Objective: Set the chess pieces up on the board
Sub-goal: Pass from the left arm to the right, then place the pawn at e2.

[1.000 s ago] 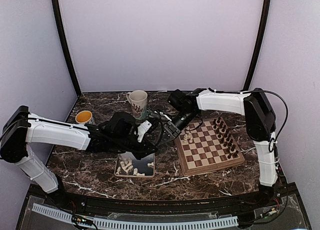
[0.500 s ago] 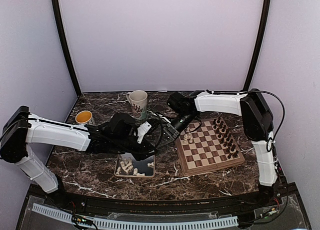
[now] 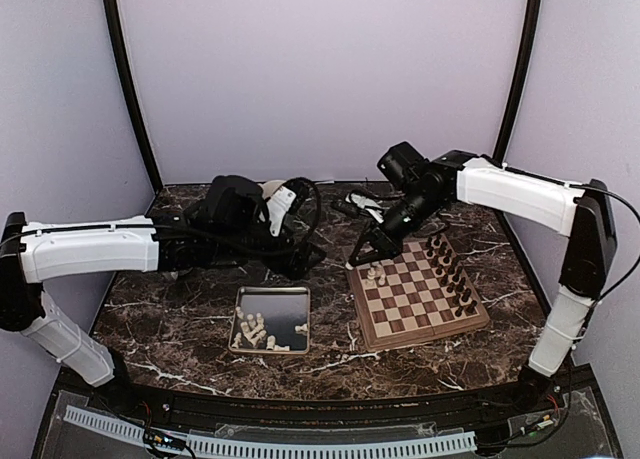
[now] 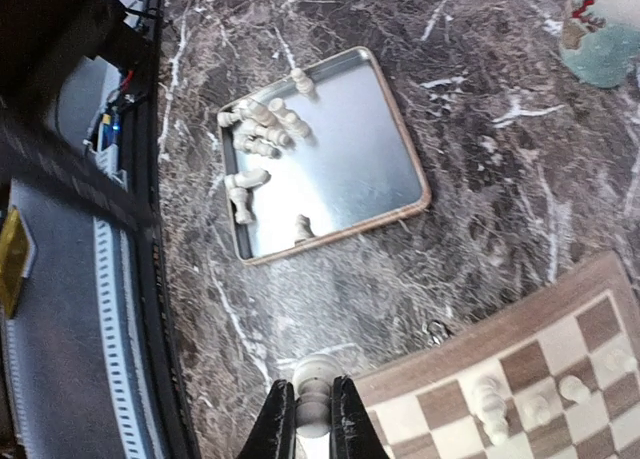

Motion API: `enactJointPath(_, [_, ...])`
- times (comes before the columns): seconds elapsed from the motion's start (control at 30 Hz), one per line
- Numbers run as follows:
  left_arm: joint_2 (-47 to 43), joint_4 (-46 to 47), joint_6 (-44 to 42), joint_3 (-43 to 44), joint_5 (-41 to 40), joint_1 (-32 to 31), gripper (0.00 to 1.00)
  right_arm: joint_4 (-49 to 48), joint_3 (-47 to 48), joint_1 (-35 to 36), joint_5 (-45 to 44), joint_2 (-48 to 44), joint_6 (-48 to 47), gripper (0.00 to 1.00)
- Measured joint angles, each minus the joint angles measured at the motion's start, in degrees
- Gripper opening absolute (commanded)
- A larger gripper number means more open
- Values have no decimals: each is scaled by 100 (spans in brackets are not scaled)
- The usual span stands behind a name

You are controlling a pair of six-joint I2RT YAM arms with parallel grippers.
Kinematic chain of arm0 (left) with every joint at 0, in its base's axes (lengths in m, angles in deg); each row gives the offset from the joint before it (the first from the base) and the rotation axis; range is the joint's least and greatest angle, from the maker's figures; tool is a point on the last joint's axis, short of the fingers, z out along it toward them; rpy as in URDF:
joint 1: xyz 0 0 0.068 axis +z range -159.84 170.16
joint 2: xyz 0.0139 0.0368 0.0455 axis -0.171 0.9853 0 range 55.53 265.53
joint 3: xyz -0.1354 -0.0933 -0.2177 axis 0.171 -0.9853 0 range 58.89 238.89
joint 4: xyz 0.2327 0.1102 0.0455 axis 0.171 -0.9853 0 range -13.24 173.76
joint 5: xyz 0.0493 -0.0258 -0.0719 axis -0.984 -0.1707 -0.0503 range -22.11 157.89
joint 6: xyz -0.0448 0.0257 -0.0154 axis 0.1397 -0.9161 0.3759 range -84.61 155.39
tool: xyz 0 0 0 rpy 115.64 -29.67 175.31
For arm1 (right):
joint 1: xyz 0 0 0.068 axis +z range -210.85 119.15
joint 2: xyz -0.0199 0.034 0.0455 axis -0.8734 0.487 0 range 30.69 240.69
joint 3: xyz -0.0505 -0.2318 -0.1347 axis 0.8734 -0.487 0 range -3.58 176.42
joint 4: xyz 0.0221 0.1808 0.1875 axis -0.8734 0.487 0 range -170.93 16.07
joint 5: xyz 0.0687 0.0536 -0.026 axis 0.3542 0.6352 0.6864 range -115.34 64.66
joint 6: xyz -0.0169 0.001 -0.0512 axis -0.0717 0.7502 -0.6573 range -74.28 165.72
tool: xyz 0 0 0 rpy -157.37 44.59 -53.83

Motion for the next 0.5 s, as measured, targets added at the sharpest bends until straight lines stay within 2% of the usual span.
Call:
enactJointPath(0.2, [498, -566, 20, 1707, -81, 684, 98, -20, -769, -20, -1224, -776, -426, 6])
enactJointPath(0.4, [752, -612, -109, 1845, -31, 1246, 89, -74, -1707, -24, -2264, -1169, -748, 7])
enactJointPath(0.5, [756, -525, 140, 1598, 428, 1639, 84, -122, -1867, -24, -2555, -1226, -841, 7])
